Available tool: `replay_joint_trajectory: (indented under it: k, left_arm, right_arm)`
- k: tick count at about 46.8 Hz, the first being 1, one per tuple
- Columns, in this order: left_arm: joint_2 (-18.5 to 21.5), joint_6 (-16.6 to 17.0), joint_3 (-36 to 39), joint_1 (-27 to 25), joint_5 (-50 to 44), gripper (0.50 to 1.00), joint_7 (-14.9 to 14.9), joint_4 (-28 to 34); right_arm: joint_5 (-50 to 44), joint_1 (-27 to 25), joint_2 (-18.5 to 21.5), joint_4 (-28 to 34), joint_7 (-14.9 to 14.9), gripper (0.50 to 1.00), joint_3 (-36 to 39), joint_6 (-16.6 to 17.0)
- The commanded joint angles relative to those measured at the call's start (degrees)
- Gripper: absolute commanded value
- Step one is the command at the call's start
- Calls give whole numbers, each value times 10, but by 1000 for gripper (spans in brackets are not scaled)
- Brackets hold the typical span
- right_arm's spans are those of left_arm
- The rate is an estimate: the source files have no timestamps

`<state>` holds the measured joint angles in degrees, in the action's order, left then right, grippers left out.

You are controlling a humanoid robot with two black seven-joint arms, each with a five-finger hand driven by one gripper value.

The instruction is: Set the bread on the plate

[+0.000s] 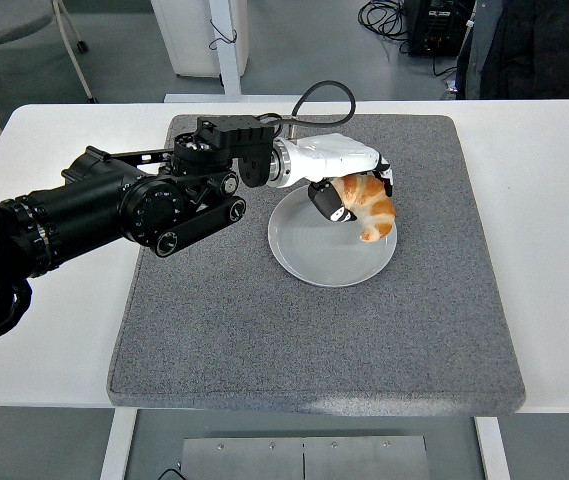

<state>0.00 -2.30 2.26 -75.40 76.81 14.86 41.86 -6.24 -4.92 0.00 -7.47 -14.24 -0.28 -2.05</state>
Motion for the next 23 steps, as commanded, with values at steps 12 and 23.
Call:
replay_joint_trajectory:
  k: [12, 23]
  left_arm:
    - [0, 15, 14, 26, 0, 500, 1, -19]
    - [0, 25, 25, 38, 0, 500, 5, -25]
  right_arm:
    - [0, 0, 0, 0, 0, 1000, 0, 0]
    - [0, 0, 0, 0, 0, 1000, 0, 0]
